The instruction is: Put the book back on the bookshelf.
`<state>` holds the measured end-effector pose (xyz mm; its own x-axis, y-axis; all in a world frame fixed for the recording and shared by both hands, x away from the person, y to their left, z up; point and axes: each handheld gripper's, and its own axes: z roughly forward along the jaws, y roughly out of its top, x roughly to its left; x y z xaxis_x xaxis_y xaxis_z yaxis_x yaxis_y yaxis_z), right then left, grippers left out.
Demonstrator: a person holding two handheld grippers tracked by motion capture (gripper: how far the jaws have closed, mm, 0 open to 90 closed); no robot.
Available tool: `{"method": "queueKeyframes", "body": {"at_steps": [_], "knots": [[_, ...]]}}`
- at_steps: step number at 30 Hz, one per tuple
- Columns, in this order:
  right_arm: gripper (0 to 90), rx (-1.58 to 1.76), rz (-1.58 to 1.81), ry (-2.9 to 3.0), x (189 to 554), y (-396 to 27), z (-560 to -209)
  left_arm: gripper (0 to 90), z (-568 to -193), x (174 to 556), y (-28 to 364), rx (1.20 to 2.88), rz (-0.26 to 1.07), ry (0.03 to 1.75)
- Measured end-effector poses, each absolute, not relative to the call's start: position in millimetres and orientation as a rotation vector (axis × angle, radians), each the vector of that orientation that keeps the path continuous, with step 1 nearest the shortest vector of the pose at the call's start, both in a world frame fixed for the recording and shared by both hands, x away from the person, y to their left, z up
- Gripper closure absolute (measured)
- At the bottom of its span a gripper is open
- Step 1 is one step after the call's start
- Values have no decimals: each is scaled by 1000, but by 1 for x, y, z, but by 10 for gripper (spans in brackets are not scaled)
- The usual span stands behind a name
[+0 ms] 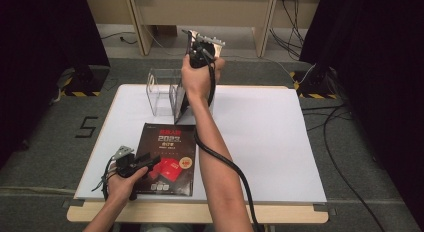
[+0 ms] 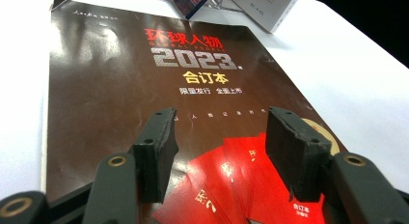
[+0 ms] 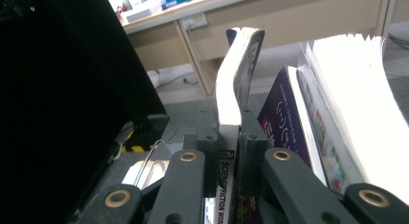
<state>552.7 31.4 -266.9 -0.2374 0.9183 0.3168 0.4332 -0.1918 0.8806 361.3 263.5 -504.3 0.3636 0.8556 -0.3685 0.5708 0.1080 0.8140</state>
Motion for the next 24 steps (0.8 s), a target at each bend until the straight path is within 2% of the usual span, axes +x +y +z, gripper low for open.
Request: {"method": "queueKeyframes", "body": {"at_steps": [4, 13, 19, 24], "knots": [[831, 1549, 1443, 1606, 553, 37, -279, 437, -504, 361, 264, 1576, 342, 1315], [830, 1499, 1442, 1597, 548, 46, -280, 439, -504, 361, 265, 1575, 344, 1313], [827, 1542, 1408, 1603, 545, 46, -296, 441, -504, 361, 264, 1577, 345, 1310], [814, 1605, 1318, 1640, 544, 41, -292, 442, -504, 361, 263, 1581, 345, 1310]]}}
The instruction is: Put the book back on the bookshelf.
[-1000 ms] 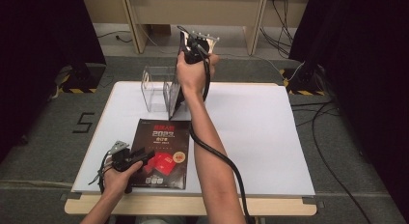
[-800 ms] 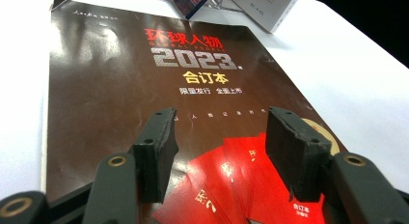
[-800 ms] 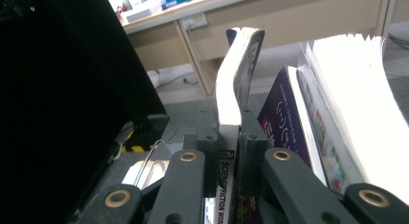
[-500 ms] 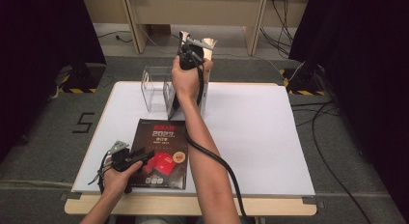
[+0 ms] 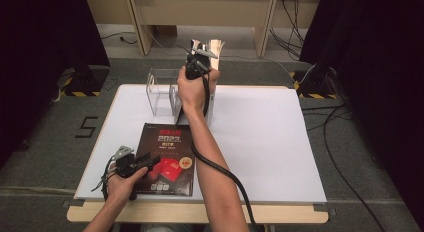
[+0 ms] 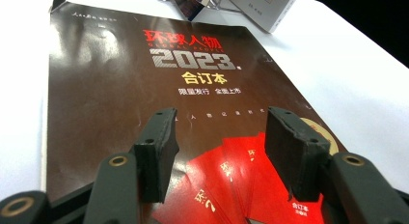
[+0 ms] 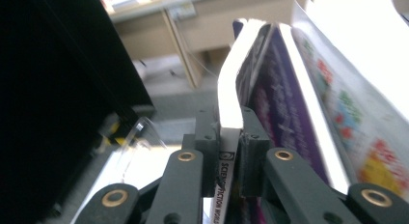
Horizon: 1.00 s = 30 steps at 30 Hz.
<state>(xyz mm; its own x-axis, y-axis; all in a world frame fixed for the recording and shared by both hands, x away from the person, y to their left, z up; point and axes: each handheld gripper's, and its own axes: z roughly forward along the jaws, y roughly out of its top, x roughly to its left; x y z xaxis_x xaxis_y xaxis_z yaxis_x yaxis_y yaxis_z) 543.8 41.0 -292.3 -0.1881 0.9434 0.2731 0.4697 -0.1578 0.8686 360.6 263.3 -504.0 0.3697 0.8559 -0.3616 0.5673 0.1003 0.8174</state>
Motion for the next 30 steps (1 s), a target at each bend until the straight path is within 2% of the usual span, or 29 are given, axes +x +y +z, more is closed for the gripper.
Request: {"method": "queueKeyframes", "body": {"at_steps": [12, 16, 30], "knots": [[736, 1654, 1198, 1812, 545, 30, -286, 446, -504, 360, 261, 1585, 346, 1304], [796, 1686, 1186, 1859, 550, 26, -283, 446, -504, 361, 261, 1587, 344, 1303], [832, 1743, 1240, 1862, 554, 22, -282, 448, -504, 360, 262, 1586, 348, 1302]]}}
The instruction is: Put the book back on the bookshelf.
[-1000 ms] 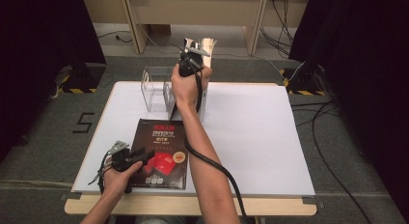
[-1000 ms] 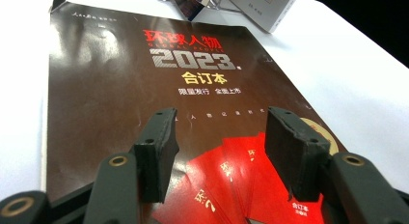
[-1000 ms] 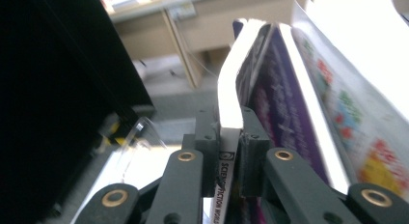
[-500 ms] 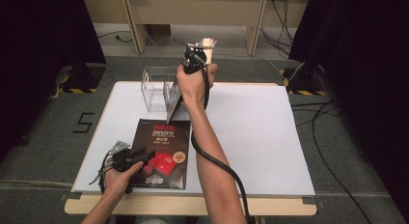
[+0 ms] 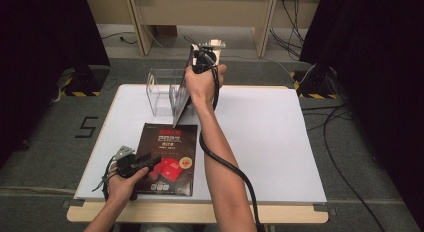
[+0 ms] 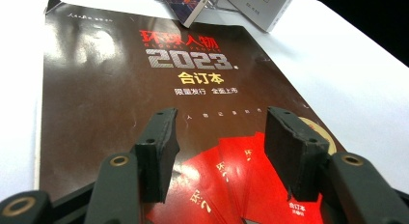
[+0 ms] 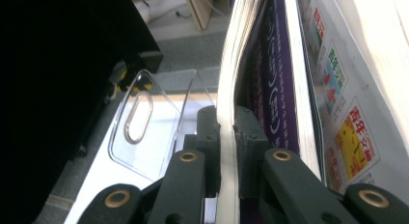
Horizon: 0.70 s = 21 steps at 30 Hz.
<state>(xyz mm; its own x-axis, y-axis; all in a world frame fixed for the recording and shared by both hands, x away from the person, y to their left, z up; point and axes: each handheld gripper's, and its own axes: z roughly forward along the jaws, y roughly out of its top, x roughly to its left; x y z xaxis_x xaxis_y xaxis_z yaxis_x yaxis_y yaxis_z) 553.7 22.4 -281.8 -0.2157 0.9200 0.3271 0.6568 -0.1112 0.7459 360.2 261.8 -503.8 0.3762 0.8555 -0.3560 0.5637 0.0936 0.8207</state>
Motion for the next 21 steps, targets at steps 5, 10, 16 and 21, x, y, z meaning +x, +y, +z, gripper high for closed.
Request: {"method": "queueKeyframes", "body": {"at_steps": [5, 10, 16, 21], "knots": [[834, 1710, 1295, 1826, 552, 23, -285, 449, -504, 361, 262, 1585, 347, 1302], [834, 1676, 1329, 1801, 551, 26, -285, 450, -504, 360, 263, 1584, 347, 1304], [834, 1629, 1364, 1757, 550, 28, -282, 451, -504, 360, 263, 1580, 349, 1303], [834, 1604, 1382, 1742, 550, 30, -279, 452, -503, 360, 263, 1580, 352, 1301]]}}
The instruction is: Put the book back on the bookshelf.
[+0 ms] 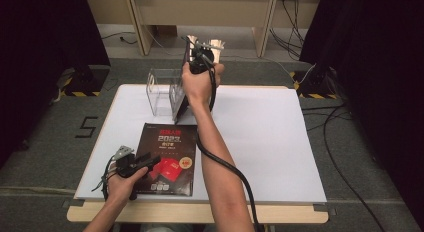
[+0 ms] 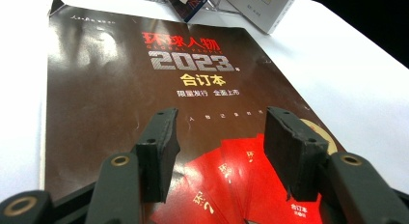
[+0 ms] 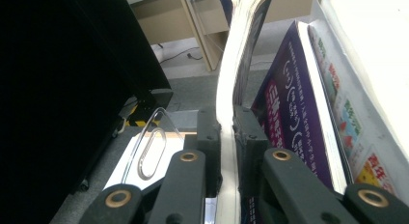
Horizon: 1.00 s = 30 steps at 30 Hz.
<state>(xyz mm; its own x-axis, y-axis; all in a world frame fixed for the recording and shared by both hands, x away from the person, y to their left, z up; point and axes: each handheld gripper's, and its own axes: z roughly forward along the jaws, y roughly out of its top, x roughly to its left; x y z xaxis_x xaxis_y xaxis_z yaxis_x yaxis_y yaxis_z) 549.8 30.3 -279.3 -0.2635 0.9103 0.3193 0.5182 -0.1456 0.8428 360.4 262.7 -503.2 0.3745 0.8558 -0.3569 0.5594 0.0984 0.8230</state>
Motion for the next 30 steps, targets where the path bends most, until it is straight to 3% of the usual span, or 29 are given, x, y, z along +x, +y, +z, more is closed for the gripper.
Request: {"method": "queueKeyframes", "body": {"at_steps": [13, 19, 30], "knots": [[821, 1646, 1310, 1753, 554, 28, -295, 452, -504, 361, 262, 1585, 350, 1300], [710, 1645, 1244, 1792, 555, 30, -293, 452, -504, 360, 261, 1586, 353, 1298], [591, 1615, 1197, 1784, 546, 32, -294, 452, -504, 360, 261, 1584, 353, 1297]]}}
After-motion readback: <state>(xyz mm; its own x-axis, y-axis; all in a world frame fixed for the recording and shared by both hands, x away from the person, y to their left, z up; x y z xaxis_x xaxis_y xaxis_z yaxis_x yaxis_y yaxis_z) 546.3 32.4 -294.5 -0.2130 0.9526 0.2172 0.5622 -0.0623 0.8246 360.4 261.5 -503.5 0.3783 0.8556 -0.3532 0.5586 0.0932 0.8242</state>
